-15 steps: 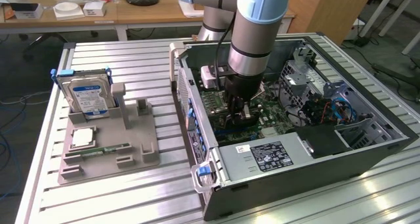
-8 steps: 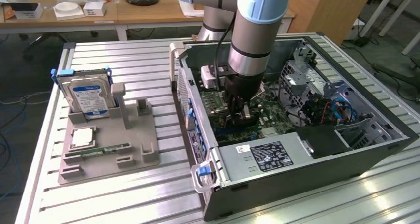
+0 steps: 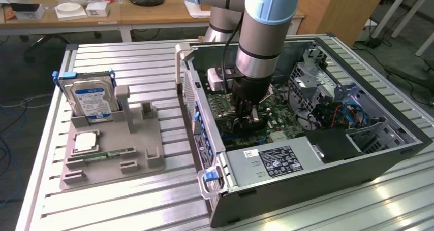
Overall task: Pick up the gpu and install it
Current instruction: 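Insert the gpu into the slot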
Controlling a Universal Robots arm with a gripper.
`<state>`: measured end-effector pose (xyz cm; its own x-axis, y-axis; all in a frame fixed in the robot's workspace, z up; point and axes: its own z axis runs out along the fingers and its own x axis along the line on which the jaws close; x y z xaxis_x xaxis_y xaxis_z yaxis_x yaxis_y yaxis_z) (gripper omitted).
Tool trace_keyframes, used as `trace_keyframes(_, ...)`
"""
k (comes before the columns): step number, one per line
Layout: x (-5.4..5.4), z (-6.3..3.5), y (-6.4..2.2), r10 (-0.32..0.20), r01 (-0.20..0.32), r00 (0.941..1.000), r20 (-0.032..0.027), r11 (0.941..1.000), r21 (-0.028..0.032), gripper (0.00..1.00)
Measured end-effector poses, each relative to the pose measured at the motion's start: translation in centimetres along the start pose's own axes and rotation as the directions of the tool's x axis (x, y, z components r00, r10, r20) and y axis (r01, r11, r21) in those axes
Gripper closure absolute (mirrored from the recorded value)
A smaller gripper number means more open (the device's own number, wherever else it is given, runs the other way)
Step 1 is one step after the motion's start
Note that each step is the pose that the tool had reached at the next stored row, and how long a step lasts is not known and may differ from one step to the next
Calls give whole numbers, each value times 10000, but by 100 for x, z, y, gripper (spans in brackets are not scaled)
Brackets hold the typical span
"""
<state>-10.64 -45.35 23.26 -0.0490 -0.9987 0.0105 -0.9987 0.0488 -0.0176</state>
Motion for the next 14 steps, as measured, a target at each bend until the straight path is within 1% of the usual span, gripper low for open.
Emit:
trace_keyframes(5,1,0,17,-2,2,10000,0,10000,1,72)
trace_keyframes(14,2,0,20,1,-1,10000,8,10000,-1,72)
